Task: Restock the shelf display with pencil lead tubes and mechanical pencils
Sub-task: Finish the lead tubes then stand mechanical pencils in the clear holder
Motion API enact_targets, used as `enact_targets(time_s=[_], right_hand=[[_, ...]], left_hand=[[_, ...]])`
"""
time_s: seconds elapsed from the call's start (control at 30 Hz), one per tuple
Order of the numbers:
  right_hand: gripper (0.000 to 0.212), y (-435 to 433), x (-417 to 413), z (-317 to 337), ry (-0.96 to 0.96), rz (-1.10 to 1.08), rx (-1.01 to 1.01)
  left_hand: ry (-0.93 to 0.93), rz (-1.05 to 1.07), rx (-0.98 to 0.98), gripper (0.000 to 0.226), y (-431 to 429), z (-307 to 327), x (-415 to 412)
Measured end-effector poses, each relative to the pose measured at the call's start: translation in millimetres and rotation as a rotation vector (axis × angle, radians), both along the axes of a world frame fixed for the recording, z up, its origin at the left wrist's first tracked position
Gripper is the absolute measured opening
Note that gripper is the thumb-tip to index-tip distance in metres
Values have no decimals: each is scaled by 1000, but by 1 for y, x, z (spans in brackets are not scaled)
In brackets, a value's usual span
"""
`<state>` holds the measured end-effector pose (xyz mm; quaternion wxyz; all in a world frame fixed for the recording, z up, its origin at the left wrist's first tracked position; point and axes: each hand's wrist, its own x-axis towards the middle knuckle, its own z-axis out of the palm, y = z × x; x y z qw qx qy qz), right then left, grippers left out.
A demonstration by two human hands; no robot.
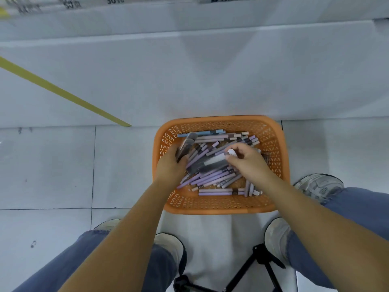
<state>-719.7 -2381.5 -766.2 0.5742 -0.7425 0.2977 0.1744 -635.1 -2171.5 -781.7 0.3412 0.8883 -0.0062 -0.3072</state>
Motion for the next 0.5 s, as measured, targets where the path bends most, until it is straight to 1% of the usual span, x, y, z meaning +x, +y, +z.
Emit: enact_targets(time_s=[0.1, 0.17, 0.27, 0.33, 0.4, 0.47, 0.5], right_hand=[[17, 10, 19, 8, -10, 106, 54], [18, 19, 26, 10, -19, 144, 52], [19, 27, 29, 11, -29, 187, 37], [18, 31, 30, 10, -42, 246, 29], [18, 30, 35, 6, -83, 287, -74], [21, 23, 39, 0, -111, 307, -285], [25, 19, 41, -6, -118, 369, -419]], left_hand=[[186, 18, -186, 20, 3, 10, -7], [305, 19, -296, 17, 7, 18, -8], [397, 44, -392, 17, 15, 25, -6], [393, 12, -371, 22, 19, 24, -7], [334, 19, -317, 20, 23, 23, -11], [275, 94, -319, 18, 30, 23, -14], [255, 149, -343, 18, 36, 24, -16]])
